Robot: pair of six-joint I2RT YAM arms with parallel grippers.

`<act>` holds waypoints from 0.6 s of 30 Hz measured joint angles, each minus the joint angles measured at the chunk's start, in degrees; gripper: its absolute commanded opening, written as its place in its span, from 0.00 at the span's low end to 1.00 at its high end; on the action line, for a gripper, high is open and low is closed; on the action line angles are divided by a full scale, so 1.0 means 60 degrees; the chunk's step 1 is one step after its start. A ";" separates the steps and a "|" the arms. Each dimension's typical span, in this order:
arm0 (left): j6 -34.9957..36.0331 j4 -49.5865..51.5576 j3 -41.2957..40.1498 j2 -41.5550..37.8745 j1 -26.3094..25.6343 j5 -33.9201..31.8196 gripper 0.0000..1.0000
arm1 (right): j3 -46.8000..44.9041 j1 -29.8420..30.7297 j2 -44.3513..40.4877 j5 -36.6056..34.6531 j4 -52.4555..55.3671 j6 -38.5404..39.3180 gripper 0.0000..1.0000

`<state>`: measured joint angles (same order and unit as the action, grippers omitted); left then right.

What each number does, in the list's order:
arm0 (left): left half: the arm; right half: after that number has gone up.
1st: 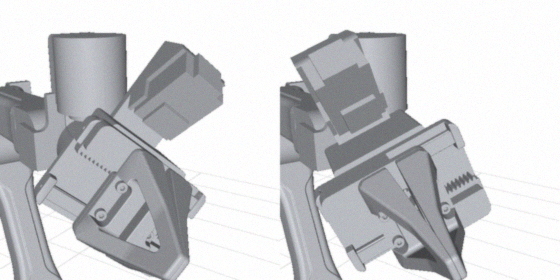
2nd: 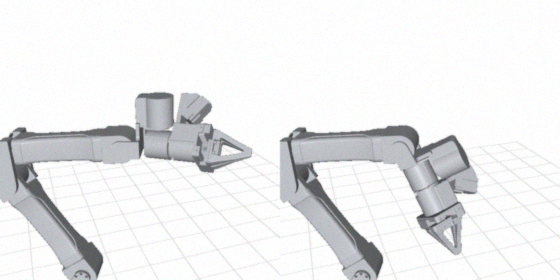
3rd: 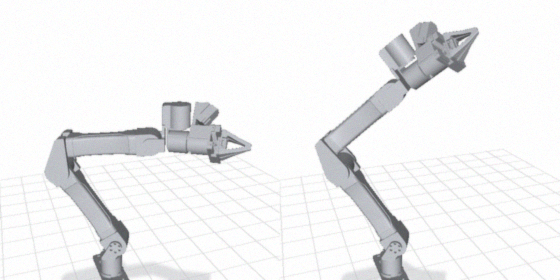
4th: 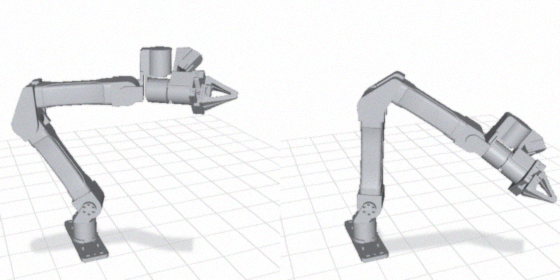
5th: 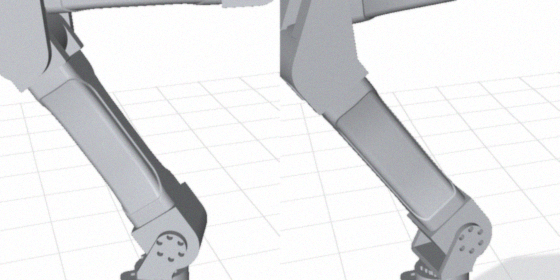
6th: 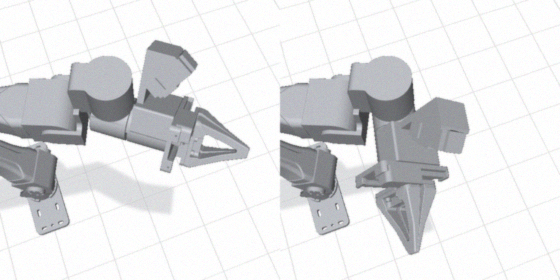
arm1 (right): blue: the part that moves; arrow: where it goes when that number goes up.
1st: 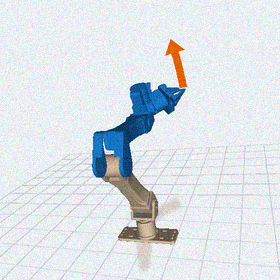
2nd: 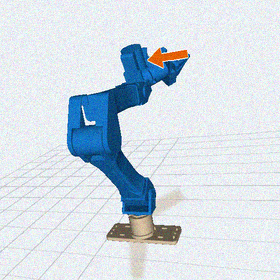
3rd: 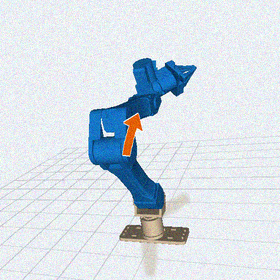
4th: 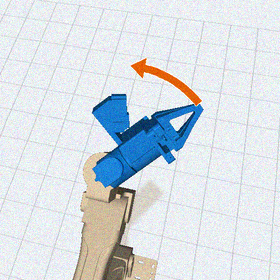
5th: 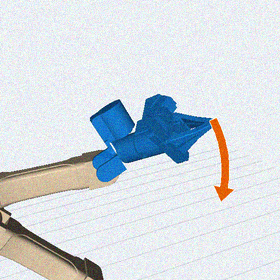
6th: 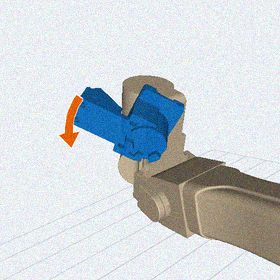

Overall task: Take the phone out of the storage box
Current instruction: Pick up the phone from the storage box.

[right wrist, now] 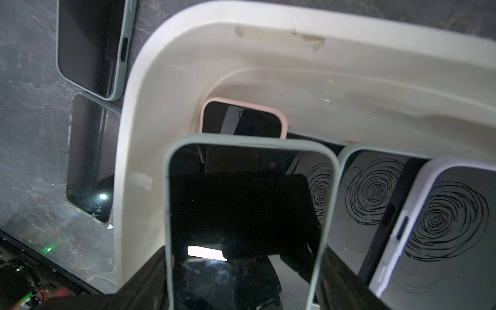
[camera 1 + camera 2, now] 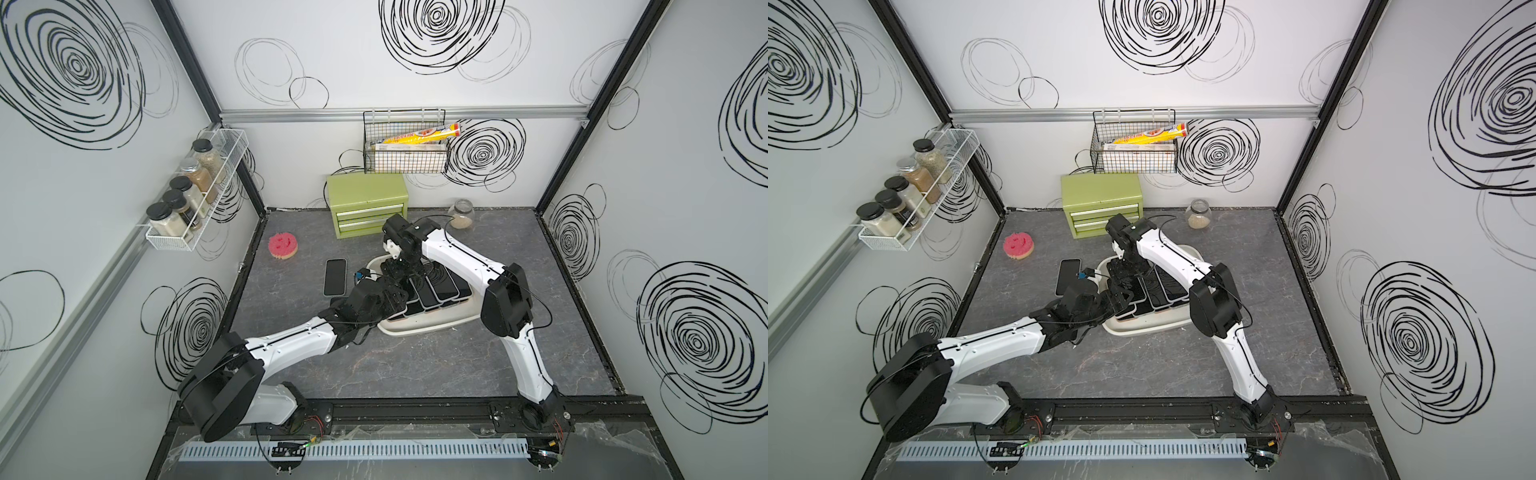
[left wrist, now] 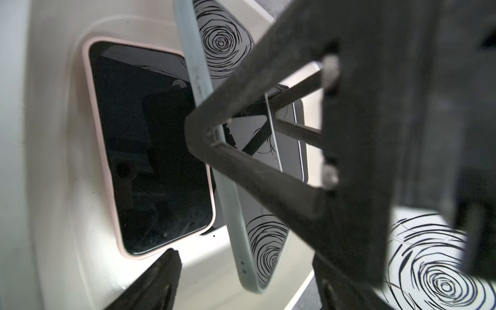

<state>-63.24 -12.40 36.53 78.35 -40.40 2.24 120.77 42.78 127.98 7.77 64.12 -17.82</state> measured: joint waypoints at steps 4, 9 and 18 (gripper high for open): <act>-0.0029 -0.0197 0.0233 0.0291 0.0000 -0.0189 0.78 | -0.0160 -0.0051 -0.0091 0.0240 -0.0022 -0.0018 0.50; -0.0040 -0.0463 0.0506 0.0568 -0.0022 -0.0317 0.66 | -0.0404 -0.0117 -0.0171 0.0576 -0.0087 -0.0098 0.50; -0.0106 -0.0586 0.0565 0.0867 -0.0069 -0.0474 0.29 | -0.0634 -0.0368 -0.0379 0.0947 -0.0197 -0.0149 0.49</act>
<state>-63.88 -15.92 39.92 83.55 -40.82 -0.60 116.97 40.58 125.71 13.45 62.94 -18.72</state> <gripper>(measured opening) 0.349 0.784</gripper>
